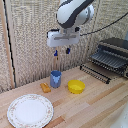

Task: Carefully approach the cobalt cup with your gripper. Make sure to hold the cobalt cup delicately with your gripper. Carefully elevate the cobalt cup, moving it off the surface. Position the cobalt cup to hover above the alabaster dining ware. Gently lower the cobalt cup onto the alabaster dining ware. Gradually release your hold on the cobalt cup.

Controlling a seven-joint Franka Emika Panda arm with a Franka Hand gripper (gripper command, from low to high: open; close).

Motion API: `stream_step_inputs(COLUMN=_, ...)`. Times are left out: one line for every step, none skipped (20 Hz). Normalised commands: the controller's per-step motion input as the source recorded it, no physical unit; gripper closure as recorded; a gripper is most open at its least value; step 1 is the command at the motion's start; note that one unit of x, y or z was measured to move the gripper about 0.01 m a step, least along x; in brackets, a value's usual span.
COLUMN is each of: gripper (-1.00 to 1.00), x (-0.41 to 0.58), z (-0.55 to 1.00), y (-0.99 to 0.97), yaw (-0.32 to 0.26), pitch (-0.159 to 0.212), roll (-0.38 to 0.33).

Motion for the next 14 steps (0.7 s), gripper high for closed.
stream_step_inputs(gripper=-1.00, x=0.609, z=-0.18, y=-0.36, yaw=-0.054, pitch=0.021, roll=0.036)
stream_step_inputs(gripper=-1.00, x=0.700, z=-0.06, y=-0.27, yaw=-0.064, pitch=0.081, roll=0.014)
stream_step_inputs(gripper=-1.00, x=0.700, z=-0.06, y=-0.27, yaw=-0.064, pitch=0.081, roll=0.014)
stream_step_inputs(gripper=-1.00, x=0.726, z=-0.10, y=-0.28, yaw=-0.062, pitch=0.100, roll=0.012)
stream_step_inputs(gripper=-1.00, x=0.729, z=-0.10, y=-0.25, yaw=-0.069, pitch=0.099, roll=0.000)
stream_step_inputs(gripper=-1.00, x=0.743, z=-0.10, y=-0.23, yaw=-0.069, pitch=0.110, roll=0.000)
stream_step_inputs(gripper=-1.00, x=0.746, z=-0.11, y=-0.26, yaw=-0.060, pitch=0.128, roll=0.010)
stream_step_inputs(gripper=-1.00, x=0.746, z=-0.12, y=-0.27, yaw=-0.055, pitch=0.140, roll=0.015)
stream_step_inputs(gripper=-1.00, x=0.689, z=-0.12, y=-0.23, yaw=-0.049, pitch=0.144, roll=0.009)
stream_step_inputs(gripper=-1.00, x=0.623, z=-0.12, y=-0.21, yaw=-0.041, pitch=0.157, roll=0.002)
stream_step_inputs(gripper=-1.00, x=0.509, z=-0.14, y=-0.19, yaw=-0.025, pitch=0.176, roll=0.000)
stream_step_inputs(gripper=-1.00, x=0.434, z=-0.19, y=-0.18, yaw=-0.016, pitch=0.194, roll=0.000)
stream_step_inputs(gripper=-1.00, x=0.377, z=-0.21, y=-0.17, yaw=-0.012, pitch=0.215, roll=0.000)
stream_step_inputs(gripper=-1.00, x=0.329, z=-0.24, y=-0.17, yaw=-0.005, pitch=0.254, roll=0.000)
